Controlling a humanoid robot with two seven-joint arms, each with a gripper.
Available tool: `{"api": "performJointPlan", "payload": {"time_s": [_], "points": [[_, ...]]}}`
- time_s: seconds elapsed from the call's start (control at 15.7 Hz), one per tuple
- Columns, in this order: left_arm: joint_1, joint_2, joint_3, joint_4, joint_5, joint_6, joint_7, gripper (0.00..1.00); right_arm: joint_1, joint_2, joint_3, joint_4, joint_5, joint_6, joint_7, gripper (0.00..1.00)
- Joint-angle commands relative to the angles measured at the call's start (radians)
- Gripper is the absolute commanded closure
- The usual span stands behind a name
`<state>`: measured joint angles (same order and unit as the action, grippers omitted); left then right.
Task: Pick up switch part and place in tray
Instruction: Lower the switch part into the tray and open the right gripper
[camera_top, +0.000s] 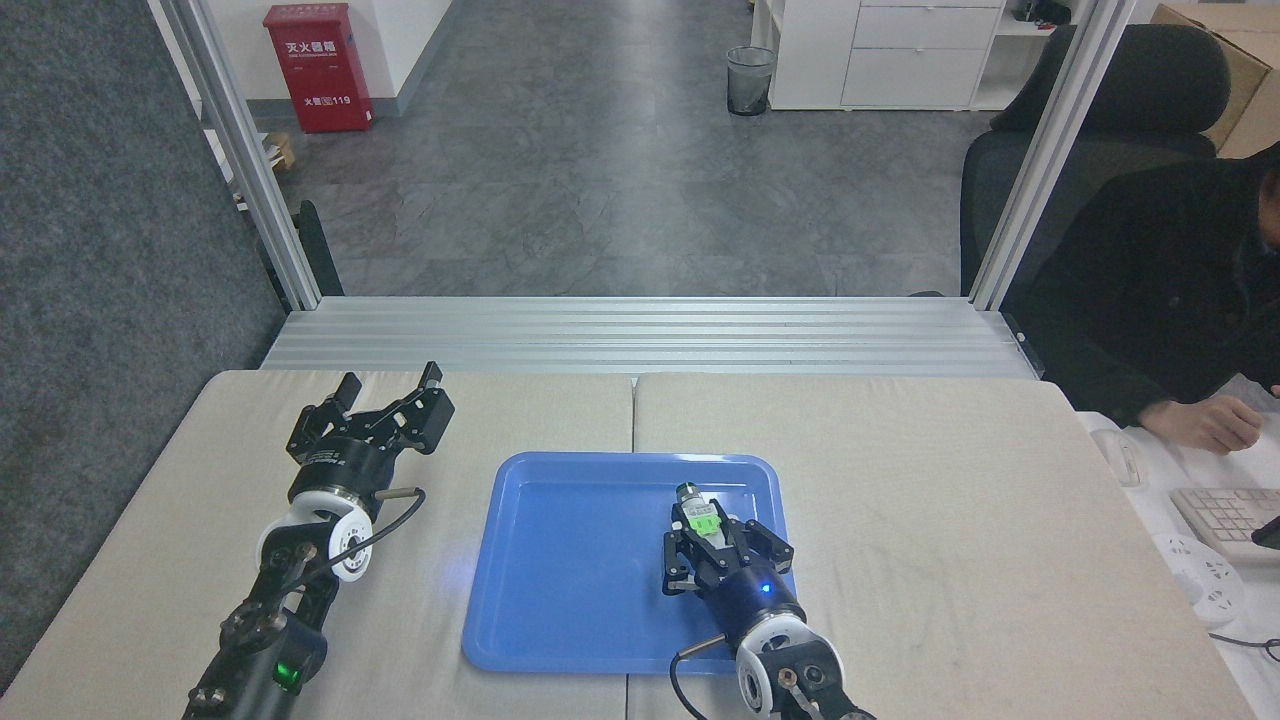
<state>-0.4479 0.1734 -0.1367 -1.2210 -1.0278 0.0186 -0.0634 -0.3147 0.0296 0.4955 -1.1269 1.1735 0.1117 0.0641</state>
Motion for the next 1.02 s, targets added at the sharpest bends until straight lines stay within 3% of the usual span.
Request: {"api": "performJointPlan", "payload": {"time_s": [0.0, 0.45, 0.51, 0.76, 0.95], "points": [[0.000, 0.000, 0.000, 0.000, 0.000, 0.000, 0.001, 0.00, -0.011, 0.067, 0.045, 0.133, -0.005, 0.019, -0.030, 0.00], [0.000, 0.000, 0.000, 0.000, 0.000, 0.000, 0.001, 0.00, -0.046, 0.053, -0.152, 0.087, -0.014, 0.008, -0.083, 0.00], [0.000, 0.000, 0.000, 0.000, 0.000, 0.000, 0.001, 0.00, -0.052, 0.030, -0.175, 0.073, -0.014, -0.003, -0.092, 0.00], [0.000, 0.000, 0.000, 0.000, 0.000, 0.000, 0.001, 0.00, -0.053, -0.144, -0.230, 0.058, -0.014, -0.087, -0.161, 0.00], [0.000, 0.000, 0.000, 0.000, 0.000, 0.000, 0.001, 0.00, -0.053, -0.215, -0.343, 0.045, -0.014, -0.115, -0.161, 0.00]]}}
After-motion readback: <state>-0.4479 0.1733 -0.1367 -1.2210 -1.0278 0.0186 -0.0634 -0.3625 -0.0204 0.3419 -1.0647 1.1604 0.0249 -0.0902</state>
